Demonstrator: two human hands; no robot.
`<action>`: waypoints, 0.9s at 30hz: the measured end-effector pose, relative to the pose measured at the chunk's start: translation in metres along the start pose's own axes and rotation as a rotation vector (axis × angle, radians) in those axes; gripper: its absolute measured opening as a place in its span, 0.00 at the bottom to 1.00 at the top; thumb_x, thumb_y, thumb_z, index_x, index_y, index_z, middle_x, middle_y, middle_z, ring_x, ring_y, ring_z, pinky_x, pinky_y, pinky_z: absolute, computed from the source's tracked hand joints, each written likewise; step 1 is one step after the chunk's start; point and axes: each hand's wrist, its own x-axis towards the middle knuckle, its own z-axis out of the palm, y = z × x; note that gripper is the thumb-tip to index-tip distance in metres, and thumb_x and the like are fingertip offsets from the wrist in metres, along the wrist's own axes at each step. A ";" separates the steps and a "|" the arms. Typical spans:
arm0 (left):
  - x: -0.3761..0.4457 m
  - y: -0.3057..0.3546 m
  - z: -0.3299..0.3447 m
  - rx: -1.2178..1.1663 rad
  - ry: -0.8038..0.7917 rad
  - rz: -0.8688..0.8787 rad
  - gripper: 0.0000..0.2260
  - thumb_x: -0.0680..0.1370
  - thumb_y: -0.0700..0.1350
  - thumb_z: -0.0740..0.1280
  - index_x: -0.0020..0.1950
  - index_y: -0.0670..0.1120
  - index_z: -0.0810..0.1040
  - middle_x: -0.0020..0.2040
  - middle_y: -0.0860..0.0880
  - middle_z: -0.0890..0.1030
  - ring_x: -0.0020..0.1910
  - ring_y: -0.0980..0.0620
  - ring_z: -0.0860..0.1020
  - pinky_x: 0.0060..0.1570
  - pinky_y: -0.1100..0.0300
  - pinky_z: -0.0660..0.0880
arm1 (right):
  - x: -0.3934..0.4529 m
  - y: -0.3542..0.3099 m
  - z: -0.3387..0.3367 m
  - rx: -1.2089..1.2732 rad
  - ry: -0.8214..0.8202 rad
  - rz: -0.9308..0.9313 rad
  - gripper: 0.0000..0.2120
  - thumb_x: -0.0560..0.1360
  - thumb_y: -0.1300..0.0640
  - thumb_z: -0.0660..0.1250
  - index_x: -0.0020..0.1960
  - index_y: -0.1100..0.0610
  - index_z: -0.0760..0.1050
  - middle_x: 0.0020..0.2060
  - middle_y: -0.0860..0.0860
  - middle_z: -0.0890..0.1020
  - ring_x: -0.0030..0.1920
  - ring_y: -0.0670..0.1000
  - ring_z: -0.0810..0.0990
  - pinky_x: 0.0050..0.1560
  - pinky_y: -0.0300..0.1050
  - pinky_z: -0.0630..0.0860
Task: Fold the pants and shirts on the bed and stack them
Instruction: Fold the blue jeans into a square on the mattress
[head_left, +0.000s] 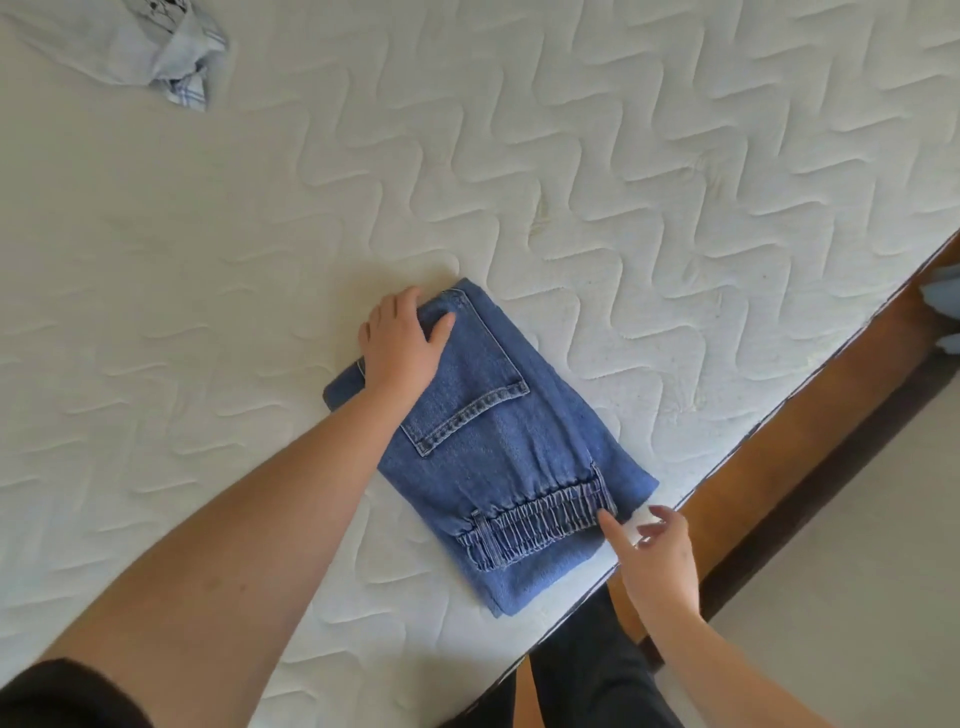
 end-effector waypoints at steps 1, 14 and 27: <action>-0.013 -0.003 -0.004 -0.046 0.071 0.035 0.22 0.81 0.54 0.62 0.71 0.43 0.70 0.67 0.44 0.74 0.67 0.43 0.71 0.66 0.47 0.66 | -0.005 0.002 -0.009 -0.036 0.051 -0.082 0.35 0.68 0.31 0.66 0.67 0.48 0.64 0.57 0.47 0.76 0.54 0.52 0.79 0.51 0.51 0.80; -0.171 -0.035 0.045 -1.016 0.227 -0.654 0.34 0.81 0.49 0.64 0.81 0.49 0.49 0.80 0.48 0.57 0.76 0.53 0.62 0.75 0.51 0.61 | 0.055 -0.193 0.050 -0.317 -0.306 -0.945 0.31 0.81 0.48 0.62 0.79 0.53 0.54 0.75 0.51 0.64 0.73 0.50 0.63 0.72 0.45 0.61; -0.185 -0.022 0.066 -1.036 0.102 -0.840 0.20 0.76 0.52 0.72 0.63 0.48 0.70 0.54 0.53 0.81 0.47 0.60 0.80 0.37 0.71 0.73 | 0.087 -0.131 0.025 -0.502 -0.274 -0.679 0.26 0.71 0.33 0.68 0.58 0.51 0.69 0.46 0.46 0.79 0.45 0.49 0.79 0.40 0.45 0.75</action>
